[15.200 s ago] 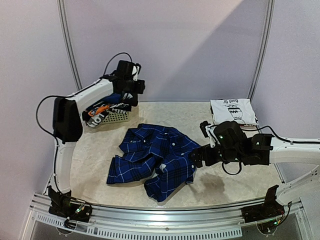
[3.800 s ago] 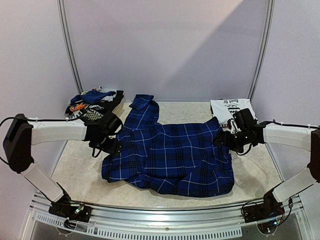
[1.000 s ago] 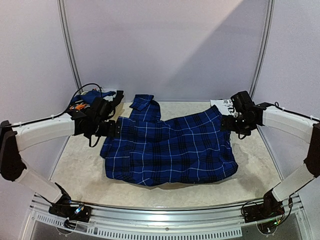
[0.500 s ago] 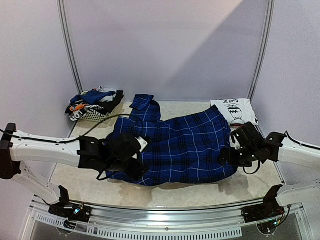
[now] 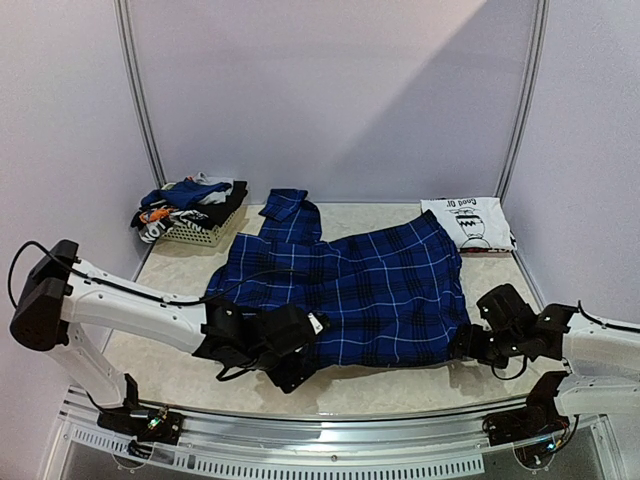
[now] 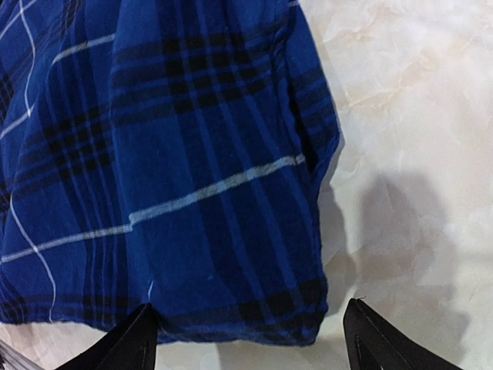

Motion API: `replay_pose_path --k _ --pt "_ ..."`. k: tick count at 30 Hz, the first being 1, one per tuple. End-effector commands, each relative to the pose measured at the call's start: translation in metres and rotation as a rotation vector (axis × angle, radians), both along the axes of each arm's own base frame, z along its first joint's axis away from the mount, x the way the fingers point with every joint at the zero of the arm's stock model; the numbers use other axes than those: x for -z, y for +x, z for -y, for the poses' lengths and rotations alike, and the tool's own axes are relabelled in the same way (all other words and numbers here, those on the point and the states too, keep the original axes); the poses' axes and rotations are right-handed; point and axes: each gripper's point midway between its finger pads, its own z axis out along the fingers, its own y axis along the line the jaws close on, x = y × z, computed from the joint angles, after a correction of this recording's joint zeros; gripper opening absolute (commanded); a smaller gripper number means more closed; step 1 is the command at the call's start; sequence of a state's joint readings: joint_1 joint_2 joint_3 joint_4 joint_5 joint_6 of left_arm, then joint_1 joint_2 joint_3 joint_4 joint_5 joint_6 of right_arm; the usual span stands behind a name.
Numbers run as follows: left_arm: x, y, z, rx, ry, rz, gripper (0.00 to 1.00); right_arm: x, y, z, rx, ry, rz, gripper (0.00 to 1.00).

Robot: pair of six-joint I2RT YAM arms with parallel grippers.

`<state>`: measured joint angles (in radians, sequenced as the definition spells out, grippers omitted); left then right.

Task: Fold and stack the mixed laundry pile
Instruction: Flatten out the crumpled shirt at the center of the board, then adjust the flattened shirt at the center of the board.

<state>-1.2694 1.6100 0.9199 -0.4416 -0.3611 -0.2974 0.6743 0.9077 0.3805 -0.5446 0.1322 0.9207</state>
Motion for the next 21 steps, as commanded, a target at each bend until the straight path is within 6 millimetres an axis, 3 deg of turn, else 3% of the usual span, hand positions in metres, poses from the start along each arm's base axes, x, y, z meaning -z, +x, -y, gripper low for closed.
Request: replay_pose_path --k 1,8,12,14,16,21 --pt "0.005 -0.018 -0.018 0.001 0.029 -0.026 0.92 0.001 0.015 0.002 0.074 0.015 0.075 0.84" --pt "0.023 -0.021 -0.027 0.014 0.061 -0.028 0.96 0.009 0.027 -0.01 0.058 0.048 0.106 0.56" --pt "0.032 -0.012 -0.033 -0.014 0.102 0.008 0.92 0.013 0.025 -0.013 0.037 0.042 0.08 0.24" --pt "0.034 -0.007 -0.036 -0.035 0.125 0.02 0.84 0.01 0.025 -0.012 0.036 0.035 0.08 0.11" --pt "0.035 -0.001 -0.037 -0.05 0.144 0.046 0.74 0.0 0.027 -0.011 0.035 0.029 0.094 0.04" --pt "0.024 0.011 -0.033 -0.07 0.142 0.116 0.23 -0.037 0.036 -0.014 0.007 0.014 0.148 0.0"
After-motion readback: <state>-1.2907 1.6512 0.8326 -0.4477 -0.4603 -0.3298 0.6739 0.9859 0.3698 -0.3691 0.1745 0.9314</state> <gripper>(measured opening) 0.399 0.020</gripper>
